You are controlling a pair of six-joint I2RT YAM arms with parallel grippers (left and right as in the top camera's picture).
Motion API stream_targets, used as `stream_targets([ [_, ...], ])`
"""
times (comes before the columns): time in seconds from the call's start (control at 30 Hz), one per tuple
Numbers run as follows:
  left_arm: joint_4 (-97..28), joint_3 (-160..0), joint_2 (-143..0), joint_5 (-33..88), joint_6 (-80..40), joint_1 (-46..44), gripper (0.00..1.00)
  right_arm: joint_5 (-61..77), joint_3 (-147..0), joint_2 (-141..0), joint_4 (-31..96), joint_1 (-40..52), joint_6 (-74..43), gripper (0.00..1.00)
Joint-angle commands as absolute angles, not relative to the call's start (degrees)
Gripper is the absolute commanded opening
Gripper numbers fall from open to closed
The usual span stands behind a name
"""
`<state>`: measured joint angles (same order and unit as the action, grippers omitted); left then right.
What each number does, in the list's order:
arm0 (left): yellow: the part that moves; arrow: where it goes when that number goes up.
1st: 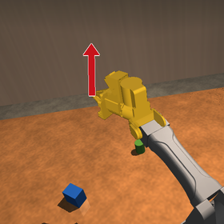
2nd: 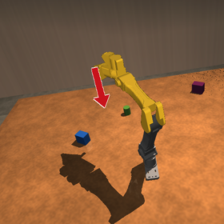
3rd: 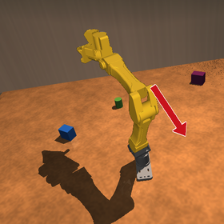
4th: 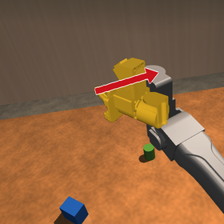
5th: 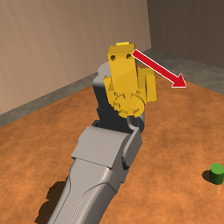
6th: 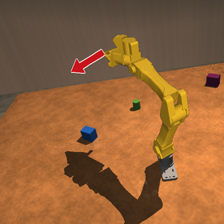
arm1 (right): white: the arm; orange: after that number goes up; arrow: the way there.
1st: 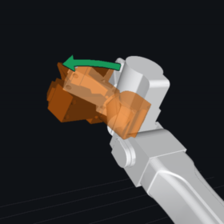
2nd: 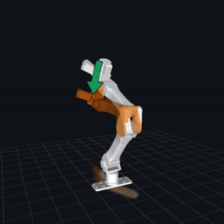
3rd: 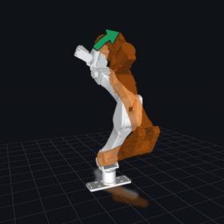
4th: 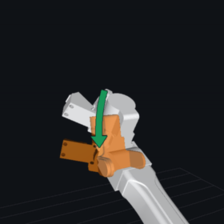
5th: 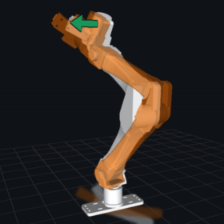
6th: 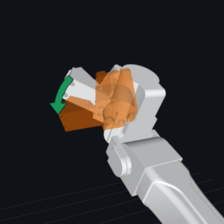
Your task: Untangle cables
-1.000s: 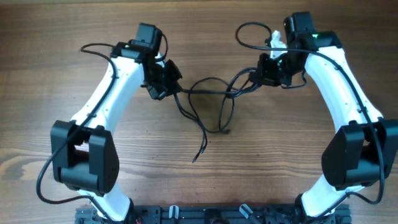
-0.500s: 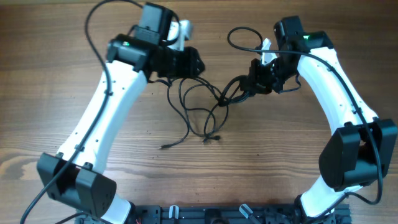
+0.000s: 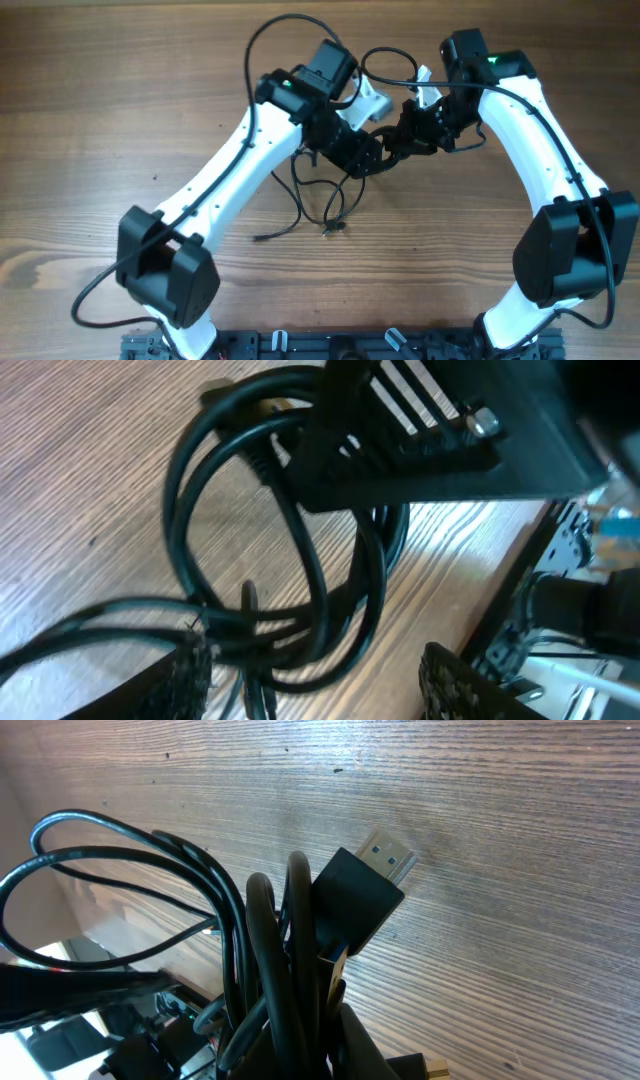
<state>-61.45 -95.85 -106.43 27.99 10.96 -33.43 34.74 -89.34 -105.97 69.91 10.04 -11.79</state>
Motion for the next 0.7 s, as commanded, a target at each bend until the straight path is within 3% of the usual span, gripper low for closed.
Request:
stream_targets([
  [0.0,-59.77,-95.57,-108.42,28.69,14.61,-34.02,0.68,38.59,-89.56,-106.50,70.15,10.11,-10.31,0.04],
  [0.13,-59.31,-95.57,-110.00,28.69,14.63,-34.41,0.64,41.23,-89.56,-106.50,70.06,10.11,-8.97,0.04],
  [0.23,-58.70,-95.57,-110.28,28.73,14.59,-34.41,0.38,41.19,-89.56,-106.50,70.17,10.11,-8.95,0.04],
  [0.3,-58.72,-95.57,-110.28,28.71,14.33,-34.39,0.04,40.32,-89.56,-106.50,69.82,10.09,-9.02,0.05],
  [0.5,-57.12,-95.64,-110.15,28.93,8.27,-33.95,0.04,31.70,-89.56,-106.50,66.78,10.04,-13.80,0.20],
  [0.67,-56.21,-95.70,-110.17,29.10,2.50,-33.19,0.04,34.11,-89.56,-106.50,65.14,10.07,-13.98,0.20],
])
